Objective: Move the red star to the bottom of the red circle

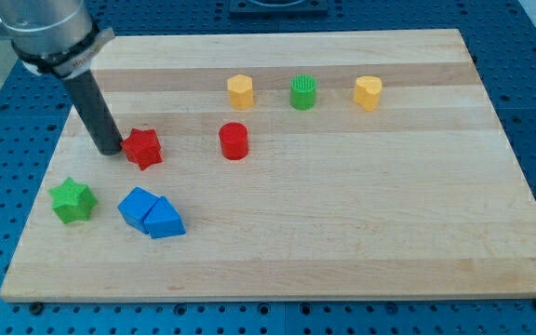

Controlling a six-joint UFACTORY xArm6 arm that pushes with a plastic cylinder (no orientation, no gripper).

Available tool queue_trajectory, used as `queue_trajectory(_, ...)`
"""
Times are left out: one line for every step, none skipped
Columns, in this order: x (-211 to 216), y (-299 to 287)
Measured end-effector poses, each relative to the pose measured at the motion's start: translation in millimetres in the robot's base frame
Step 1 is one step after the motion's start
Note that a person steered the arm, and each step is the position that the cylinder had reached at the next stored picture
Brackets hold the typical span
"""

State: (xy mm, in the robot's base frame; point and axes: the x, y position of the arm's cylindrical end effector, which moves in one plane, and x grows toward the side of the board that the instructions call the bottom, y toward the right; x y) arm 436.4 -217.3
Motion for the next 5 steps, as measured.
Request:
queue_trajectory(13.0,5.1)
queue_trajectory(24.8,22.9)
queue_trajectory(27.8,33.6)
queue_trajectory(28.1,33.5)
queue_trajectory(24.5,15.1)
